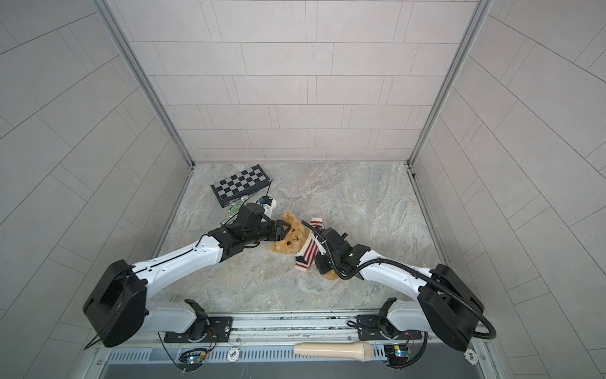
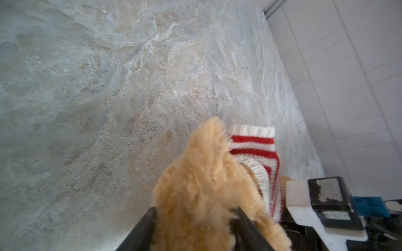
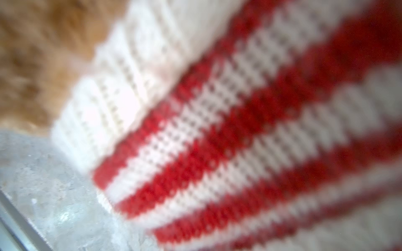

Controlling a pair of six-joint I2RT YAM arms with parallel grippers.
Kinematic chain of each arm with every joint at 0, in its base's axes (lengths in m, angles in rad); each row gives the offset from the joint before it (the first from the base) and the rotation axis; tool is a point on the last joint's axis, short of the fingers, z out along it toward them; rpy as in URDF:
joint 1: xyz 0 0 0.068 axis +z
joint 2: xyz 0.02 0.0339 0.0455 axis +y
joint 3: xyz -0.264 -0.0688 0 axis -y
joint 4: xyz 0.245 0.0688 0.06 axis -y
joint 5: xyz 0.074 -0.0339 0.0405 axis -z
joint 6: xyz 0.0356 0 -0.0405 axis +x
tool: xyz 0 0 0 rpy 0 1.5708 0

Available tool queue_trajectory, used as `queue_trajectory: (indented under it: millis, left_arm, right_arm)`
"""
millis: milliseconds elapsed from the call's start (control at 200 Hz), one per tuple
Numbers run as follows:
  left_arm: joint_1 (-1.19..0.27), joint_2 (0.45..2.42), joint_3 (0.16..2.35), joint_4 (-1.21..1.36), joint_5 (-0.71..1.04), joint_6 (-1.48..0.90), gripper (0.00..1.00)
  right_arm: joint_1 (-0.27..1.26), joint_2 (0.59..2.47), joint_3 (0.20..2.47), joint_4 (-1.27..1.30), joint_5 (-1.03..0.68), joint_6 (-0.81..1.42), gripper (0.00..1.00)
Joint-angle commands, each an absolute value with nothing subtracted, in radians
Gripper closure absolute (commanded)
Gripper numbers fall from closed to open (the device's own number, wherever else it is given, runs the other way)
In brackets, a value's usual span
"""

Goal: Dress the teddy bear

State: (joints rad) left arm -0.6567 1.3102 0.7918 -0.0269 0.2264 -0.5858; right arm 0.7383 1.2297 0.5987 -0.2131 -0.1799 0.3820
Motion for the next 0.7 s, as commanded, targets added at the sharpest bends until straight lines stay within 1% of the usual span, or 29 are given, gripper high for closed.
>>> queue_trajectory:
  millis: [0, 30, 75, 110, 220, 255, 290, 365, 400, 461, 586, 651, 696]
  left_arm:
    - [-0.646, 1.183, 0.763, -0.081, 0.194, -0.580, 0.36]
    - [-0.646, 1.147, 0.754, -0.104, 0.184, -0.576, 0.32]
    - [-0.646, 1.094, 0.740, -0.139, 0.172, -0.572, 0.23]
    - [-0.646, 1.047, 0.728, -0.167, 0.163, -0.571, 0.17]
    - [-0.648, 0.907, 0.678, -0.245, 0.139, -0.583, 0.08]
    - [-0.647, 0.866, 0.667, -0.270, 0.131, -0.587, 0.03]
    - [-0.647, 0.826, 0.659, -0.295, 0.121, -0.590, 0.00]
    - [-0.653, 0.754, 0.652, -0.337, 0.115, -0.603, 0.01]
    - [-0.663, 0.731, 0.646, -0.343, 0.117, -0.613, 0.04]
    - [-0.695, 0.708, 0.632, -0.332, 0.129, -0.643, 0.16]
    - [-0.798, 0.701, 0.575, -0.246, 0.133, -0.731, 0.50]
    - [-0.842, 0.710, 0.548, -0.194, 0.121, -0.772, 0.63]
    - [-0.861, 0.724, 0.530, -0.150, 0.117, -0.801, 0.70]
  right_arm:
    - [0.733, 1.155, 0.584, -0.154, -0.227, 0.438, 1.00]
    - [0.729, 1.142, 0.575, -0.132, -0.240, 0.455, 1.00]
    - [0.718, 1.122, 0.561, -0.100, -0.264, 0.484, 1.00]
    - [0.709, 1.109, 0.552, -0.071, -0.288, 0.509, 1.00]
    - [0.688, 1.076, 0.523, 0.025, -0.336, 0.583, 1.00]
    - [0.685, 1.066, 0.514, 0.053, -0.347, 0.599, 1.00]
    - [0.679, 1.057, 0.509, 0.077, -0.358, 0.613, 1.00]
    - [0.663, 1.047, 0.503, 0.115, -0.384, 0.646, 1.00]
    - [0.656, 1.042, 0.502, 0.129, -0.393, 0.659, 1.00]
    - [0.642, 1.036, 0.495, 0.160, -0.410, 0.684, 1.00]
    - [0.631, 1.025, 0.482, 0.195, -0.406, 0.695, 1.00]
    - [0.629, 1.023, 0.471, 0.199, -0.397, 0.695, 1.00]
    - [0.629, 1.026, 0.460, 0.210, -0.395, 0.697, 1.00]
